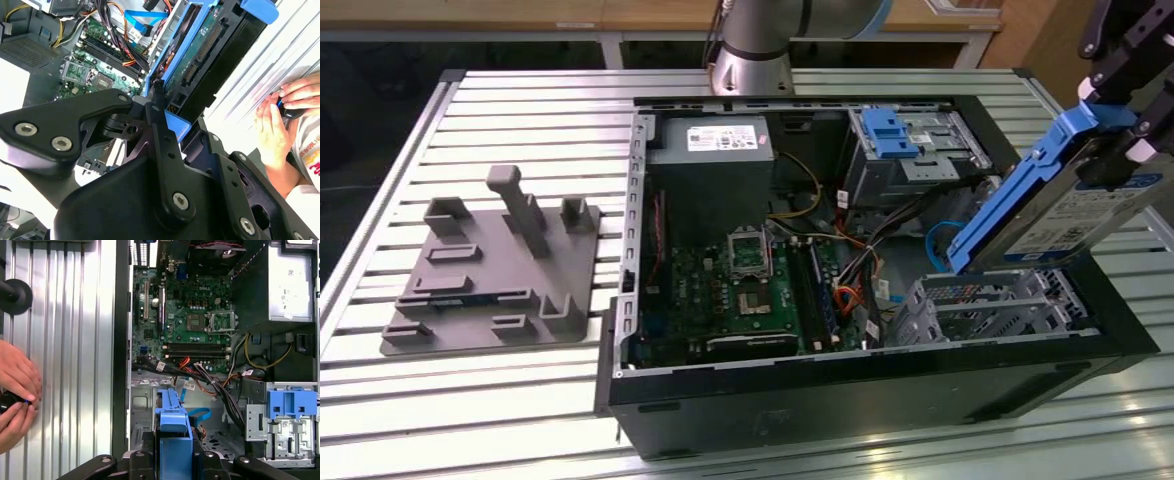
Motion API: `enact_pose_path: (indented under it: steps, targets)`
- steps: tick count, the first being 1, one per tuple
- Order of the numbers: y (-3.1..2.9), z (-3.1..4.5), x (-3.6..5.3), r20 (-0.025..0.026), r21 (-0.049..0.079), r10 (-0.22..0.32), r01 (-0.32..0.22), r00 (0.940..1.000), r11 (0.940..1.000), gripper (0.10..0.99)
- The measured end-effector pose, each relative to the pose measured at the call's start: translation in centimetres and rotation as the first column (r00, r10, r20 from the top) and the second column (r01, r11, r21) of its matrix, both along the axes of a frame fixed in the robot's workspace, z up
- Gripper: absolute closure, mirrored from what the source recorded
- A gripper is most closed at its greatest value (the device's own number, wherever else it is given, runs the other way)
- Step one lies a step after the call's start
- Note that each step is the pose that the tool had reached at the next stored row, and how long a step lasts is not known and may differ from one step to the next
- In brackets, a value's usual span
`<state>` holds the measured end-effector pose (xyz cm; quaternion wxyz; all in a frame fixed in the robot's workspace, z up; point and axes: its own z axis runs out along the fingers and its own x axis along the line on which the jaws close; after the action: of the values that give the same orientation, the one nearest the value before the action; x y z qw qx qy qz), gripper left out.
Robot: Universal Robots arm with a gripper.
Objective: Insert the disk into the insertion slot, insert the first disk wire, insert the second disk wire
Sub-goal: 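Insert the disk into the insertion slot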
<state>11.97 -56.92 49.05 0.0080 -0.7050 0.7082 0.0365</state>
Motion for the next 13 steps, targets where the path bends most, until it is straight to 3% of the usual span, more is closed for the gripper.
enact_pose_path:
  steps: [13]
  targets:
    - [0.43,-0.25,0.01,0.0,0.0,0.017,-0.017,0.9998,0.9998,0.722]
